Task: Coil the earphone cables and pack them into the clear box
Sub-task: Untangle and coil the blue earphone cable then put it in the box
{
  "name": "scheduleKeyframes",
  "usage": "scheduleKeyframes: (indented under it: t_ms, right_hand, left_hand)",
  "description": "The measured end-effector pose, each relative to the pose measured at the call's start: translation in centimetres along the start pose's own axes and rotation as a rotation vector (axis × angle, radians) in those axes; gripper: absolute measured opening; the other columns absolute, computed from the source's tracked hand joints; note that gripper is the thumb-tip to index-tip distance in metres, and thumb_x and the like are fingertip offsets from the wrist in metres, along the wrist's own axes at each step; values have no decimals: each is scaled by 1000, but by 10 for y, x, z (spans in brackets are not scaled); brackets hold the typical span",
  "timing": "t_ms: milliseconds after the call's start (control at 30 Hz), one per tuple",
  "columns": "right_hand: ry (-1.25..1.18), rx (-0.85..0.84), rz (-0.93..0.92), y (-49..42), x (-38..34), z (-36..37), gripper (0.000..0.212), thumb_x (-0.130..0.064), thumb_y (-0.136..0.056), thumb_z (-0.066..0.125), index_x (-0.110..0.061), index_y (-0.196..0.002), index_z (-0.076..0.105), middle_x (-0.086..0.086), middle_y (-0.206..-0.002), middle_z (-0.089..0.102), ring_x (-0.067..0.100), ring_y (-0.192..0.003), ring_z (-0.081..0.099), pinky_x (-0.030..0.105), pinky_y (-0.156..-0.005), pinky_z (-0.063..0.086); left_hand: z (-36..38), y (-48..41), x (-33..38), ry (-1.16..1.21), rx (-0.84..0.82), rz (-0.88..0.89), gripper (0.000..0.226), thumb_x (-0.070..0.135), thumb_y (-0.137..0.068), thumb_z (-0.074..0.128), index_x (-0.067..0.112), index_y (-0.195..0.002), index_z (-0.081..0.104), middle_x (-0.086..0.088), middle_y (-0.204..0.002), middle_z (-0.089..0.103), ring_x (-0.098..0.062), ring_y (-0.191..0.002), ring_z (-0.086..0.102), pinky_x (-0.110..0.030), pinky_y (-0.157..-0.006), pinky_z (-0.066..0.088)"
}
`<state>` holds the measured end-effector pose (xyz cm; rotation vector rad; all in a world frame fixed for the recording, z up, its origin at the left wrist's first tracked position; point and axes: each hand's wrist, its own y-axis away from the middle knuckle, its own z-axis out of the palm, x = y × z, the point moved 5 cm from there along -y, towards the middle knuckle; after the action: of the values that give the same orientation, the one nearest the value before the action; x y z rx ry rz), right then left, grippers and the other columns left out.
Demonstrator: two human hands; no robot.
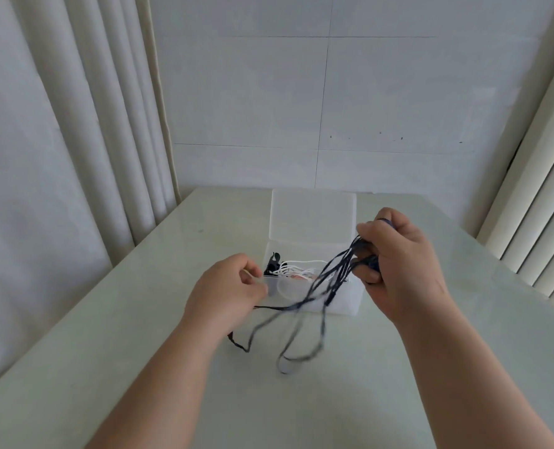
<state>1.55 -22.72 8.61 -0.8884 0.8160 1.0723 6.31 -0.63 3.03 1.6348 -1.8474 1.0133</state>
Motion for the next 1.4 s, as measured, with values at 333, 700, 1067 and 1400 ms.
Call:
scheduleKeyframes:
  t_ms: [333,700,1067,1400]
  right_hand:
    - [179,-158,4,9,12,26,36,-7,-75,59,-21,-58,31,11,-69,17,24,-60,15,22,-38,24]
    - [37,-160,16,12,7,25,37,-5,-79,57,-21,-56,34,-2,-53,30,14,-46,24,21,-36,23]
    - [480,251,-12,5,15,3,11,-16,-73,48,-25,-69,43,5,-65,36,19,-51,24,33,-46,22]
    - [809,-56,188,8,45,17,32,-10,-81,49,-26,-66,73,-14,-36,39,12,-34,30,24,-46,27]
  left_hand:
    - [40,35,54,194,-540,384,53,26,-70,64,44,-119,55,19,-117,62,-6,-110,55,-33,-91,46]
    - [39,34,49,463,-531,241,15,29,-88,54,19,-86,66,2,-90,75,-14,-93,69,-36,-91,48]
    - [8,14,30,545,-397,227,22,38,-90,53,24,-86,70,3,-53,37,-16,-44,34,-30,-52,34]
    - [-19,0,20,742,16,185,34,51,-73,73,18,-78,74,4,-45,36,-17,-40,29,-26,-47,29]
